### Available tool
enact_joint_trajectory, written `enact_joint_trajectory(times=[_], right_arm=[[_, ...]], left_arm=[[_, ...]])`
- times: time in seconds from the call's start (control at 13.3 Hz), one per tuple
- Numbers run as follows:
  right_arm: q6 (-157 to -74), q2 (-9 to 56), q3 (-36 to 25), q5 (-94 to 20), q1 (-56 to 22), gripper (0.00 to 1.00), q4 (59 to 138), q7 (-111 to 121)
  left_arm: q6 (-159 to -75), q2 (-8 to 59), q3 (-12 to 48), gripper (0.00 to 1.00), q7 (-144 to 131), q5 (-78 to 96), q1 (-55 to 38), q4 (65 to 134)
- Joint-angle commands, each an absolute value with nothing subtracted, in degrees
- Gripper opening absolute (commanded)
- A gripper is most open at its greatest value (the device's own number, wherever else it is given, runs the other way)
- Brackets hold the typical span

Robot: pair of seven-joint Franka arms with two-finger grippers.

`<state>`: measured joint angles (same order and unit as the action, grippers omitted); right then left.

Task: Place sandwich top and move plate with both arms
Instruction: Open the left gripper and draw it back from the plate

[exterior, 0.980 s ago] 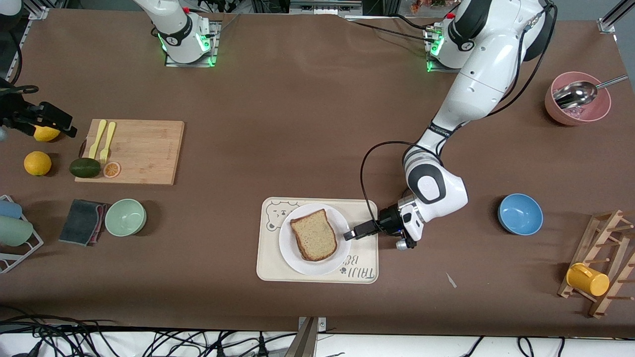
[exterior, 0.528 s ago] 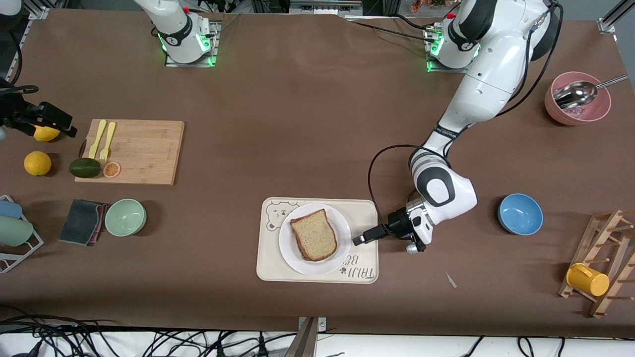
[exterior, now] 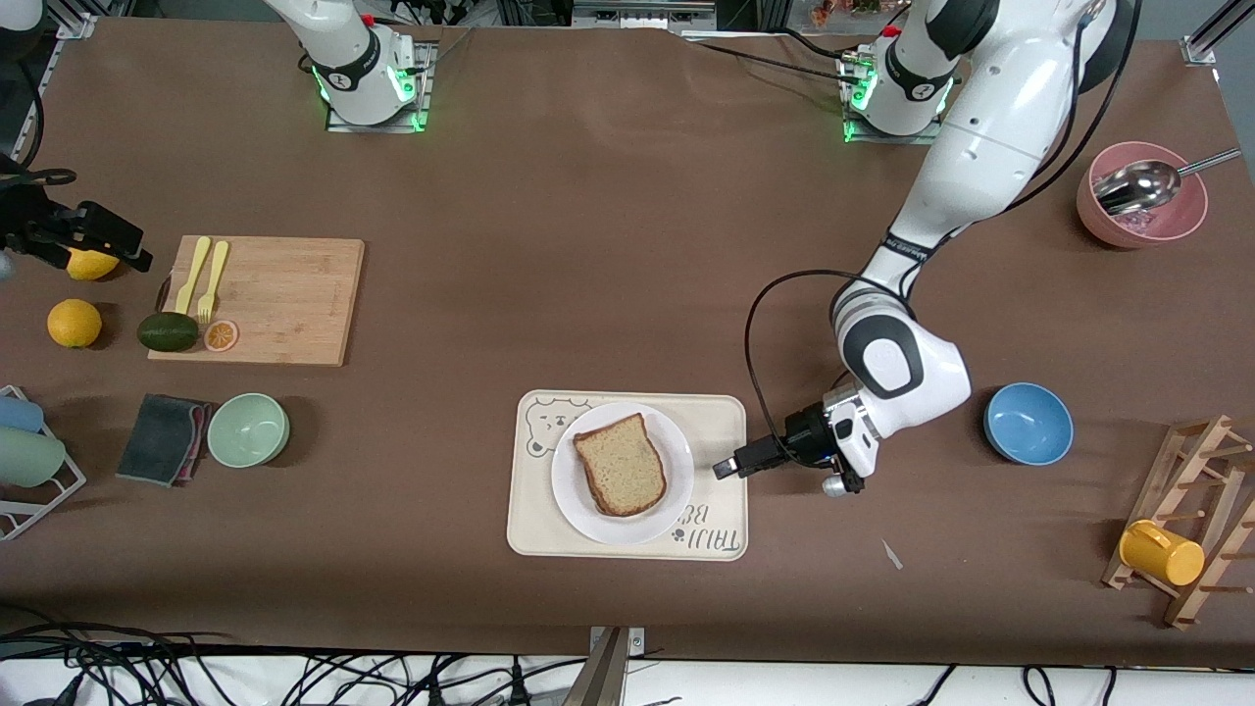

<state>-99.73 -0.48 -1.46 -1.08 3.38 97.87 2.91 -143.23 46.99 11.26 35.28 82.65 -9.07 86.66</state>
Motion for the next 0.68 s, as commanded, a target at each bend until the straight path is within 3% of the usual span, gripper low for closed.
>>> enact_joint_trajectory(times=[0.0, 0.38, 0.6], right_arm=[[-99.4, -0.4, -1.6, -2.0, 3.3, 1.0, 97.5, 3.6], [-99.2, -0.5, -1.5, -2.0, 3.3, 1.0, 97.4, 3.6], [-99.2, -0.4, -1.5, -2.0, 3.3, 1.0, 97.4, 3.6]], left_arm=[[-142.5, 37.3, 10.1, 1.0, 30.8, 73.8, -7.7, 96.7], [-128.5, 16.2, 9.9, 1.0, 28.3, 55.8, 1.3, 113.8], [-111.3, 10.3, 9.9, 1.0, 17.6, 36.0, 9.0, 110.4]])
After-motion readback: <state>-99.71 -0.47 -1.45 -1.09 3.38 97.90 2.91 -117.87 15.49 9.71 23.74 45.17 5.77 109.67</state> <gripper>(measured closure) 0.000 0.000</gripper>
